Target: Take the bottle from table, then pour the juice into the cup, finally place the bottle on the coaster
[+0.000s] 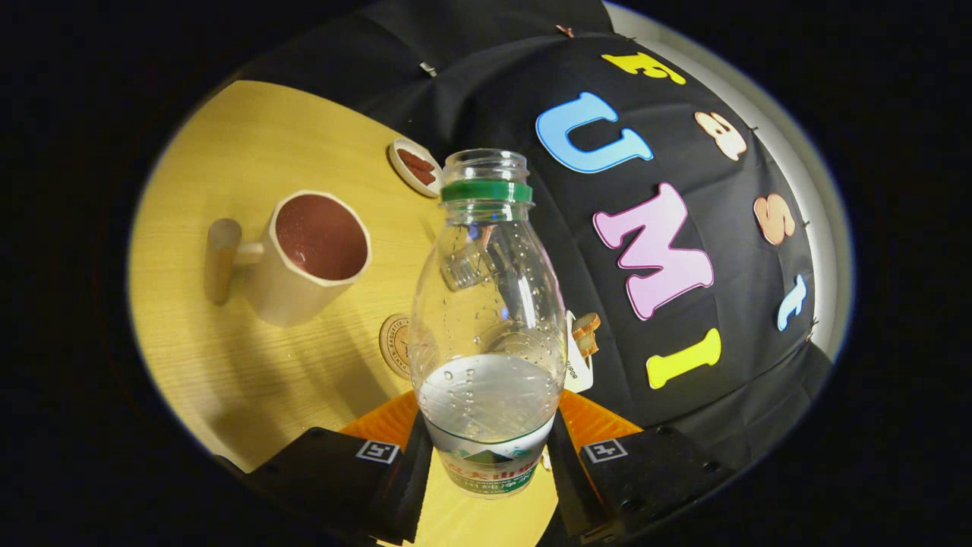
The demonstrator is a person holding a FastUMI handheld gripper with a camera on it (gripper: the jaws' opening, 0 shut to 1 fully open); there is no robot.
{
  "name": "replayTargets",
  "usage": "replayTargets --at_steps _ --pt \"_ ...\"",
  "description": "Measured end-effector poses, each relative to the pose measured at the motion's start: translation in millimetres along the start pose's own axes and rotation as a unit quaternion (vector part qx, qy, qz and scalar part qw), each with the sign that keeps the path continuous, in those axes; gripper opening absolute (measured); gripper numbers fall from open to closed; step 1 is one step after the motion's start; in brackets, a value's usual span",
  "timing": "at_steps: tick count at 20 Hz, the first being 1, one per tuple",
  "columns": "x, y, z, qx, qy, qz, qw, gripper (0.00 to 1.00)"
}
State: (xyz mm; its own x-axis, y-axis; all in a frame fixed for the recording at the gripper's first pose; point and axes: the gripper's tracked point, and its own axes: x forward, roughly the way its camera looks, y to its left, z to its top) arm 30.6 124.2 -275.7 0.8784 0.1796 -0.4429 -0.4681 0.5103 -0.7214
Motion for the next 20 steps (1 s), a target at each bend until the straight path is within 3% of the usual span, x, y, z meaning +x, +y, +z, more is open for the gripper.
replayTargets --at_steps 7,20 --pt "9.7 4.9 6.5 -0.073 0.016 -0.002 0.997 0.72" --pt "26.2 5.9 2.4 -0.15 0.03 -0.003 0.988 0.72"
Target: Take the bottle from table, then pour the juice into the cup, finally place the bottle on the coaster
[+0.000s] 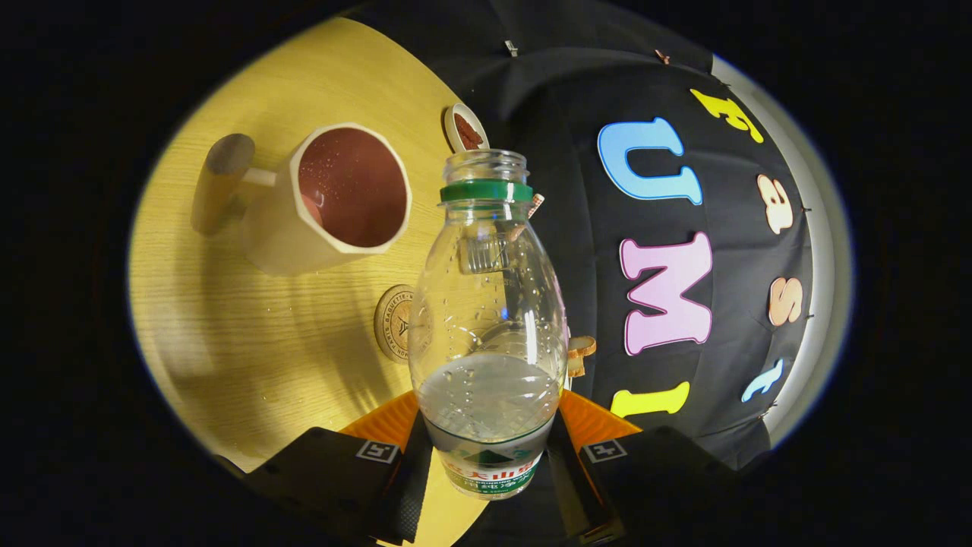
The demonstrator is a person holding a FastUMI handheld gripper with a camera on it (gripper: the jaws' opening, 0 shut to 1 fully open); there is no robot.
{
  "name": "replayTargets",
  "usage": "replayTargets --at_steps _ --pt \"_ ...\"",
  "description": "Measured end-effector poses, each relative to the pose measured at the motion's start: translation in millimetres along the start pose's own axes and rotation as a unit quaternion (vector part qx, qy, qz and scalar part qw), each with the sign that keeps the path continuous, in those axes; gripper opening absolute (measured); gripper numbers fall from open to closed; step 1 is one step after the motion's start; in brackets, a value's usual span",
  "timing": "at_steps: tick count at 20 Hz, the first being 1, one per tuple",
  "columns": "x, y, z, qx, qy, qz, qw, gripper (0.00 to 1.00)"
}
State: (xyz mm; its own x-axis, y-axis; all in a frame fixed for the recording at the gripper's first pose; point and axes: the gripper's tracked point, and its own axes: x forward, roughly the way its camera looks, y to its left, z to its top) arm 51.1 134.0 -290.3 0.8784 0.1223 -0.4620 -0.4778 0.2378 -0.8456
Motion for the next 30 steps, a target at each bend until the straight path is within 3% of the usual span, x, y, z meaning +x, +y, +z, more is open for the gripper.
replayTargets --at_steps 11,30 --pt "6.3 -5.4 -9.5 -0.073 0.025 -0.01 0.997 0.72" --pt "9.1 -3.9 -5.1 -0.148 0.032 -0.003 0.988 0.72"
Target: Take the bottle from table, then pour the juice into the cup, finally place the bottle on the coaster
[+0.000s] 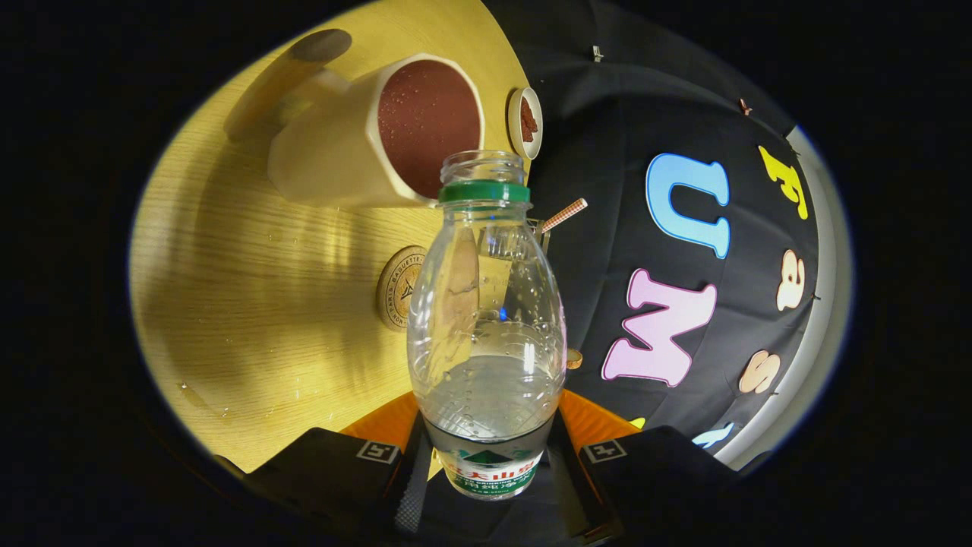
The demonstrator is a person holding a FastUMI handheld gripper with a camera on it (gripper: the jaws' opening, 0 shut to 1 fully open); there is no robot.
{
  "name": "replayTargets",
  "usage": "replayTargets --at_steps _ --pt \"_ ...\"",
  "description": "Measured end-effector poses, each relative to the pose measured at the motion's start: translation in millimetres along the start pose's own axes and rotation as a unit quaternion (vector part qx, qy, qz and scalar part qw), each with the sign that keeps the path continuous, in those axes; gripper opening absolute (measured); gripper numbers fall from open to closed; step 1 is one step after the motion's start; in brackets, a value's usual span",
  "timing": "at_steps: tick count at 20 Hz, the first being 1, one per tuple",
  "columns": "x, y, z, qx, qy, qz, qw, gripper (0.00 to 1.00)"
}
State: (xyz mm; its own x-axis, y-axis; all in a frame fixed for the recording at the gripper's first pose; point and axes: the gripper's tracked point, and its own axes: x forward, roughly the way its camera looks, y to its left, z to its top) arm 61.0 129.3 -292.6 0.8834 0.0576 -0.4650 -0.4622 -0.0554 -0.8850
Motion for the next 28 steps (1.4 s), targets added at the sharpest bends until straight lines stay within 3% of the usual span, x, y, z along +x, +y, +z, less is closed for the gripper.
replayTargets --at_steps 28 --pt "-3.7 -28.1 8.1 -0.066 -0.011 -0.037 0.997 0.72"
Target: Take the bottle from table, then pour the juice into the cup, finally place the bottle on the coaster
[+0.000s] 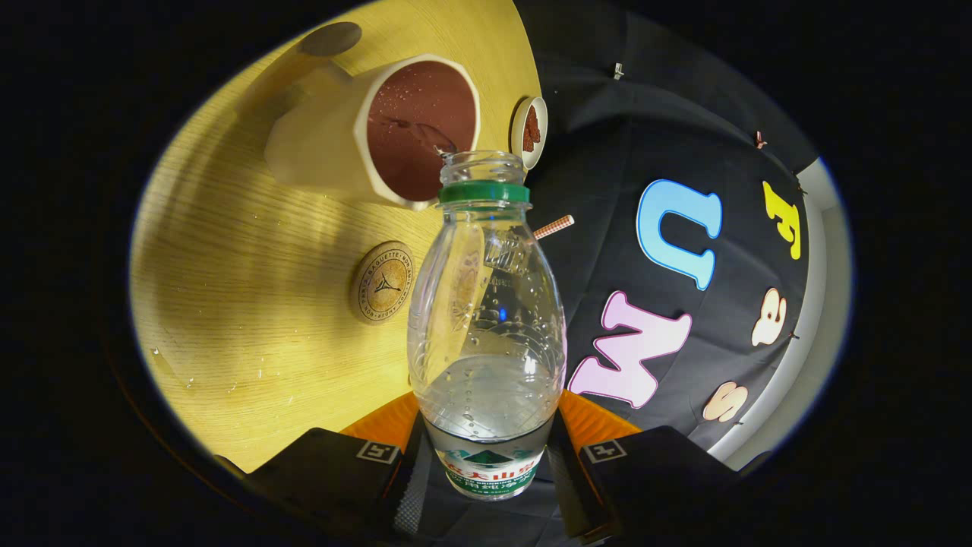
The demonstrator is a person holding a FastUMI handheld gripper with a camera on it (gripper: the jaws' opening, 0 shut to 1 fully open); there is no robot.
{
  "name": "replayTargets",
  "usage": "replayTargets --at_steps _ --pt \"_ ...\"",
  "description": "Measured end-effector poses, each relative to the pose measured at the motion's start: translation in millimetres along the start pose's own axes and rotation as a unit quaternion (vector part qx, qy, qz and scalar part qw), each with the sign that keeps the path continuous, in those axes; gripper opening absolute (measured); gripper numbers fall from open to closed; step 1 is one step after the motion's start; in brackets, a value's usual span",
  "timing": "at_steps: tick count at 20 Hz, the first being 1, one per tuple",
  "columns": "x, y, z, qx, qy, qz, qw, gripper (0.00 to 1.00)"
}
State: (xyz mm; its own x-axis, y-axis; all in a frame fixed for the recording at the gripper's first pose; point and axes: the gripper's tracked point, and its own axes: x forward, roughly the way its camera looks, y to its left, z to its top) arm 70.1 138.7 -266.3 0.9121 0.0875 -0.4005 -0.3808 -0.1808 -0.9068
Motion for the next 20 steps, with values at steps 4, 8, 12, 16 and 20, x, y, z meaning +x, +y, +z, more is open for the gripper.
replayTargets --at_steps 4,8,12,16,20 --pt "0.1 -4.0 2.1 -0.003 -0.001 -0.004 1.0 0.72" --pt "0.7 -4.0 3.9 -0.012 -0.002 -0.003 1.0 0.72" --pt "4.1 -5.3 3.2 -0.023 -0.003 -0.003 1.0 0.72" --pt "5.1 -4.7 0.5 -0.032 0.0 -0.004 0.999 0.72" --pt "2.1 -4.3 0.3 -0.039 0.0 -0.006 0.999 0.72"
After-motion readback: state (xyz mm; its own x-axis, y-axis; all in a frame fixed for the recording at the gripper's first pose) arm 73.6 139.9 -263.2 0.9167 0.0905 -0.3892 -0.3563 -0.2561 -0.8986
